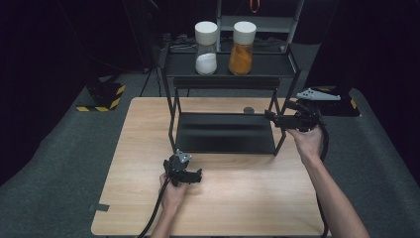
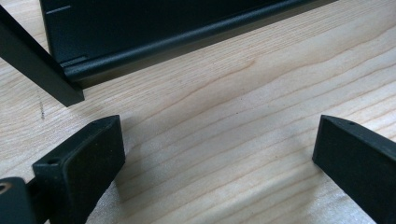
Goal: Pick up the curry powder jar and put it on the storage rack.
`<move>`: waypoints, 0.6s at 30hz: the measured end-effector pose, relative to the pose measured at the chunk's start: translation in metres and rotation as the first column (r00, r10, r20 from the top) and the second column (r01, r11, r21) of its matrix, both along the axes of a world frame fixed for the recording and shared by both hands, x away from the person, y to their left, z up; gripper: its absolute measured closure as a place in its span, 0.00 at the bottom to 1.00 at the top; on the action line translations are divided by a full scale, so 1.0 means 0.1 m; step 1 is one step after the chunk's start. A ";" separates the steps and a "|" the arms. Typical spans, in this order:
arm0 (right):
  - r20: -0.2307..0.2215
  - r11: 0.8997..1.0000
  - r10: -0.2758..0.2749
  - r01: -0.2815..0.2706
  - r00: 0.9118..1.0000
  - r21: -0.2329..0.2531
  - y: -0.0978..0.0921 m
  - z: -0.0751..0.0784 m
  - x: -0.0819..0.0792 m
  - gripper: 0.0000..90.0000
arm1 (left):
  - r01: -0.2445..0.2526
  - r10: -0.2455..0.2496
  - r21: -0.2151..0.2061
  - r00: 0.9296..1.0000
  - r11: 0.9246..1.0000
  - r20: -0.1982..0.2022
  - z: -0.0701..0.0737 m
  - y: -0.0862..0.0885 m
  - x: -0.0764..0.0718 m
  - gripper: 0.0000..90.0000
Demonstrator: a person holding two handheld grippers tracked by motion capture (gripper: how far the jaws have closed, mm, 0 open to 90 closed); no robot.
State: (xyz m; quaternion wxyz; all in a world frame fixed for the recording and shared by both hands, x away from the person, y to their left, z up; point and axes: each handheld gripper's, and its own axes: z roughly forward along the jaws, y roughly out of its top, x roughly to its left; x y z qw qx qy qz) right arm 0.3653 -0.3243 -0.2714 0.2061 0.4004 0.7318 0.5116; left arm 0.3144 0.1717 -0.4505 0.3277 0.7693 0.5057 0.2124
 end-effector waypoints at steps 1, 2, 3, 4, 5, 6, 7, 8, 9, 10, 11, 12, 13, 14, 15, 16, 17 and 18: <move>0.000 1.000 -0.002 0.002 1.000 0.000 0.00 -0.01 0.00 0.05 | 0.000 0.000 0.000 1.000 1.000 0.000 0.00 0.00 0.00 0.02; -0.002 1.000 -0.003 0.003 1.000 -0.001 0.00 -0.03 -0.01 0.05 | 0.000 0.000 0.000 1.000 1.000 0.000 0.00 0.00 0.00 0.02; -0.002 1.000 -0.002 0.002 1.000 0.001 -0.01 -0.04 -0.01 0.06 | 0.000 0.000 0.000 1.000 1.000 0.000 0.00 0.00 0.00 0.02; -0.006 1.000 -0.004 0.004 1.000 0.000 -0.01 -0.06 -0.01 0.06 | -0.001 0.001 0.000 1.000 1.000 0.000 0.00 0.00 0.00 0.02; -0.005 1.000 -0.005 0.005 1.000 -0.002 0.00 -0.07 -0.01 0.06 | -0.001 0.001 0.000 1.000 1.000 0.000 0.00 0.00 0.00 0.02; -0.007 1.000 -0.005 0.005 1.000 -0.003 0.00 -0.08 -0.02 0.06 | 0.000 0.000 0.000 1.000 1.000 0.000 0.00 0.00 0.00 0.02; -0.007 1.000 -0.004 0.004 1.000 -0.003 -0.01 -0.10 -0.02 0.06 | 0.000 0.000 0.000 1.000 1.000 0.000 0.00 0.00 0.00 0.02; -0.010 1.000 -0.003 0.003 1.000 -0.002 -0.01 -0.11 -0.02 0.06 | 0.000 0.000 0.001 1.000 1.000 0.000 0.00 0.00 0.00 0.02; -0.015 1.000 -0.002 0.002 1.000 -0.003 -0.02 -0.13 -0.02 0.06 | -0.001 0.001 0.000 1.000 1.000 0.001 0.00 0.00 0.00 0.02; -0.016 1.000 -0.002 0.002 1.000 -0.003 -0.02 -0.14 -0.02 0.06 | -0.001 0.001 0.000 1.000 1.000 0.000 0.00 0.00 0.00 0.02; -0.020 1.000 -0.002 0.001 1.000 -0.003 -0.02 -0.16 -0.02 0.06 | 0.000 0.000 0.000 1.000 1.000 0.000 0.00 0.00 0.00 0.02; -0.025 1.000 -0.001 0.001 1.000 -0.002 -0.02 -0.17 -0.02 0.06 | 0.000 0.000 0.001 1.000 1.000 0.001 0.00 0.00 0.00 0.02; -0.026 1.000 0.000 0.000 1.000 0.000 -0.02 -0.19 -0.01 0.06 | 0.000 0.000 0.001 1.000 1.000 0.000 0.00 0.00 0.00 0.02; -0.030 1.000 -0.001 0.001 1.000 0.000 -0.02 -0.21 -0.01 0.06 | 0.000 0.000 0.000 1.000 1.000 0.000 0.00 0.00 0.00 0.02; -0.033 1.000 0.001 -0.001 0.999 0.002 -0.03 -0.23 -0.01 0.06 | 0.000 0.000 0.001 1.000 1.000 0.000 0.00 0.00 0.00 0.02; -0.035 1.000 0.001 -0.001 0.999 0.003 -0.03 -0.25 -0.01 0.06 | 0.000 0.000 0.001 1.000 1.000 0.000 0.00 0.00 0.00 0.02; -0.039 1.000 0.002 -0.002 0.999 0.003 -0.03 -0.26 -0.01 0.06 | 0.000 0.000 0.001 1.000 1.000 0.001 0.00 0.00 0.00 0.02; -0.040 1.000 0.002 -0.002 0.999 0.000 -0.02 -0.28 -0.01 0.06 | 0.000 0.000 0.001 1.000 1.000 0.000 0.00 0.00 0.00 0.02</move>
